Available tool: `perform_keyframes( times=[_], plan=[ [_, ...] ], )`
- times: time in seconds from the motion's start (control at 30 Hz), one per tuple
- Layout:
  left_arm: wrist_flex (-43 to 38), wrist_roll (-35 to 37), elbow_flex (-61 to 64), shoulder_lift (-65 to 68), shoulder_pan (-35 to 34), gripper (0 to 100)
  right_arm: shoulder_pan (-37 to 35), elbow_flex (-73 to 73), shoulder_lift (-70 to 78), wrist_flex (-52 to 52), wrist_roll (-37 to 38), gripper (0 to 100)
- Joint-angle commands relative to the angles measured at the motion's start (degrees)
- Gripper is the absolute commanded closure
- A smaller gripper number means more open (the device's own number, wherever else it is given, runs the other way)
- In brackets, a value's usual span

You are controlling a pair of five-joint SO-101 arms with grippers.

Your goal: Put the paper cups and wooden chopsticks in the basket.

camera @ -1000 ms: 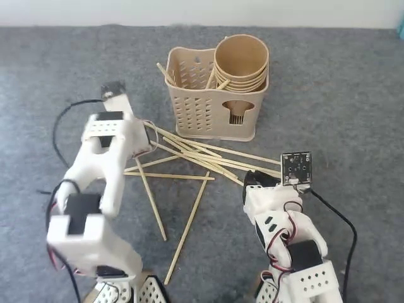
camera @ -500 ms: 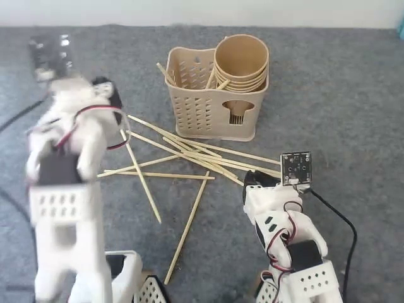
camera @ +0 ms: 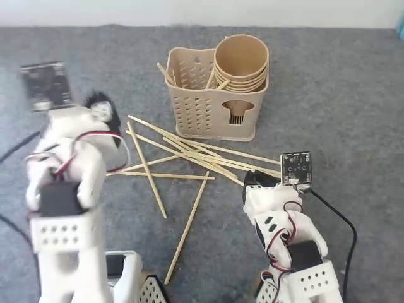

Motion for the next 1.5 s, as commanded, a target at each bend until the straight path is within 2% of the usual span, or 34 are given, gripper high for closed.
perform_keyframes(
  times=[0.0,0.1,0.43,0.83,0.93,1.1,1.47],
  plan=[
    [0.62,4.92,3.91,3.87,-0.09,86,0.66,-0.35,-1.01,0.75,0.88,94.7],
    [0.62,8.97,6.20,8.44,0.09,80,0.66,-0.35,-1.01,0.75,0.88,94.7],
    [-4.92,11.60,5.41,32.18,0.35,84,0.66,-0.35,-1.01,0.75,0.88,94.7],
    [-4.57,11.34,-10.07,61.89,0.26,84,0.66,-0.35,-1.01,0.75,0.88,94.7],
    [-1.49,11.34,-13.85,64.18,0.35,85,0.66,-0.35,-1.01,0.75,0.88,94.7],
    [-1.41,11.25,-14.29,64.53,0.35,100,0.66,-0.35,-1.01,0.75,0.88,94.7],
    [1.58,11.25,-14.90,63.65,0.35,99,0.66,-0.35,-1.01,0.75,0.88,94.7]
  ],
)
